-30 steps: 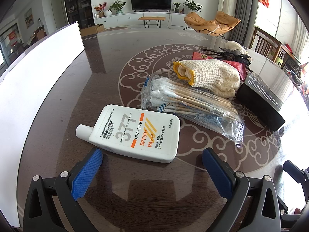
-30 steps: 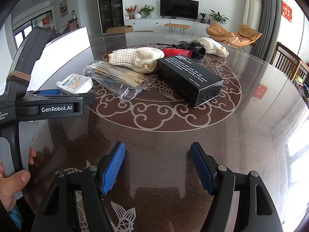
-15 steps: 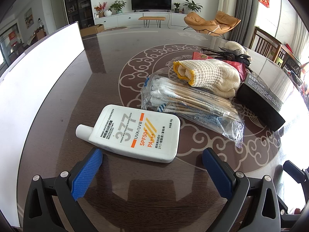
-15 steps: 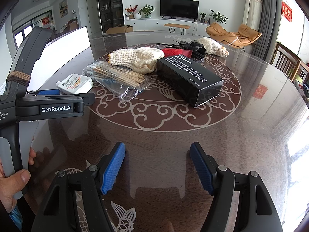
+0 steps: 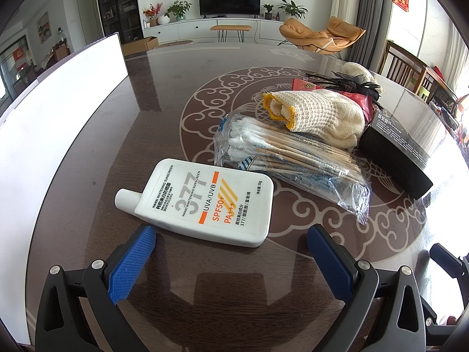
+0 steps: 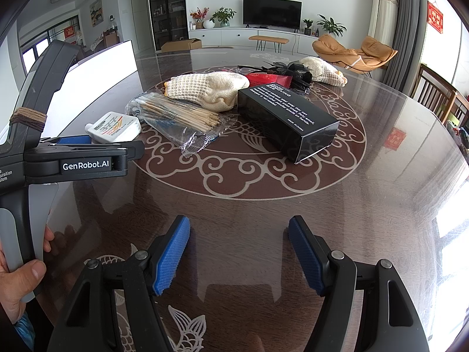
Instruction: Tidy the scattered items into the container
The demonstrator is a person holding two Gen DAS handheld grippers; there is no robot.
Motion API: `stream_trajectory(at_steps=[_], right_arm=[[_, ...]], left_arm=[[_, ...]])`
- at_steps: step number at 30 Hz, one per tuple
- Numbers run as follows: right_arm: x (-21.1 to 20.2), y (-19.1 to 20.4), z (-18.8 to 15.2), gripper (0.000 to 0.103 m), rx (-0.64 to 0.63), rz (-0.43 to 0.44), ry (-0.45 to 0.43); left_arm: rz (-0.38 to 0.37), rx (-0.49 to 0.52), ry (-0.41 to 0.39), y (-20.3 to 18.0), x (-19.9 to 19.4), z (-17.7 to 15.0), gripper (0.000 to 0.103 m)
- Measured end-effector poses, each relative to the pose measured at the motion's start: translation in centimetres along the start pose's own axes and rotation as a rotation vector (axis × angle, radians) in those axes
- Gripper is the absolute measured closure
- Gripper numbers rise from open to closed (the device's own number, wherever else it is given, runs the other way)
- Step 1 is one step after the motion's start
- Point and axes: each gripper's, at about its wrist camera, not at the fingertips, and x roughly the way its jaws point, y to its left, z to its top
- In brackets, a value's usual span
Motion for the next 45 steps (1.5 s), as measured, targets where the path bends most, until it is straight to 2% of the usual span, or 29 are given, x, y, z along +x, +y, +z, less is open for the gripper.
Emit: stream_trajectory(at_steps=[45], right_arm=[[0.02, 0.00, 0.01, 0.032, 0.000, 0.000, 0.000]], left_arm=[[-0.007, 0.009, 0.001, 0.02, 0.51, 0.57, 0.000]])
